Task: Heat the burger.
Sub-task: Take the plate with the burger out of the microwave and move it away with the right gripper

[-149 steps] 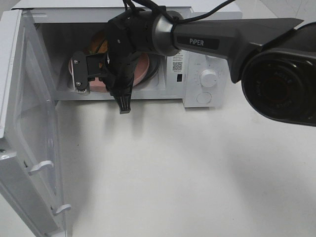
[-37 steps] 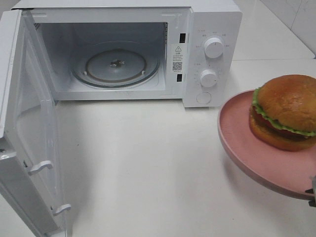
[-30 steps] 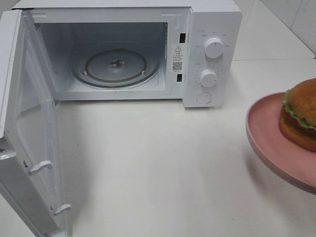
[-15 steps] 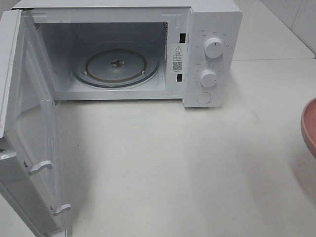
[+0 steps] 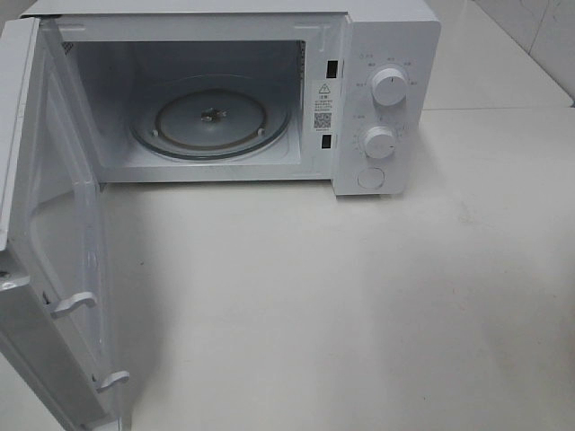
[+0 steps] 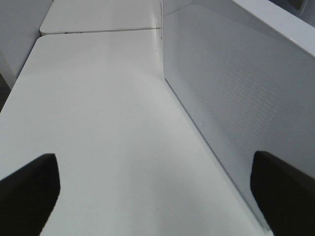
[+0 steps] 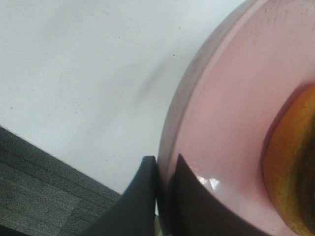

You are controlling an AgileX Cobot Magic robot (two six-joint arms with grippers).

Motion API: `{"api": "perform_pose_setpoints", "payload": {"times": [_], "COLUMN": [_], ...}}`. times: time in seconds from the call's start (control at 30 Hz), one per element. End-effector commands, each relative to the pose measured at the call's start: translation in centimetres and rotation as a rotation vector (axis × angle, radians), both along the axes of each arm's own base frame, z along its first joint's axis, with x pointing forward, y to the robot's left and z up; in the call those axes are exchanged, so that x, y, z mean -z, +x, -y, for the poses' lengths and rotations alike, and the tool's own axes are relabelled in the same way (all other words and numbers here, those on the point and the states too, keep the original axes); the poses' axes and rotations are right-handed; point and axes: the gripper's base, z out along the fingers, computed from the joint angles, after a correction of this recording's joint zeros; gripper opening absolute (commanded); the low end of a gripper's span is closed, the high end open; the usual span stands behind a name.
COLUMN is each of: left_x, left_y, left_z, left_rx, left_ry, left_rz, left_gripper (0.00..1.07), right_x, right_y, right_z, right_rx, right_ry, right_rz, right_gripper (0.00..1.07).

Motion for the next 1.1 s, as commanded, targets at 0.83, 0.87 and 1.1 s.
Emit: {"api": "perform_pose_setpoints", "payload": {"times": [0.83,0.87,1.1], "left_x": [0.0,0.0,0.0], "left_y": [-0.3,-0.3,-0.3], "left_z": [0.0,0.0,0.0], "left_rx": [-0.005,-0.005,-0.005], "left_ry": [-0.005,-0.005,-0.005], "left_rz": [0.023,0.023,0.023], "left_gripper": [0.98,0.98,0.98], "right_x": [2.0,2.5,5.2], "right_y": [6.1,6.6,7.9], "right_z": [-3.7,-4.1,-5.4], "right_rx": [0.331,0.336,0.385], "right_ry": [-0.119,-0.120,-0.080], "right_rz": [0.070,0.060,0.050], "right_gripper": [0.00,0.00,0.00]}}
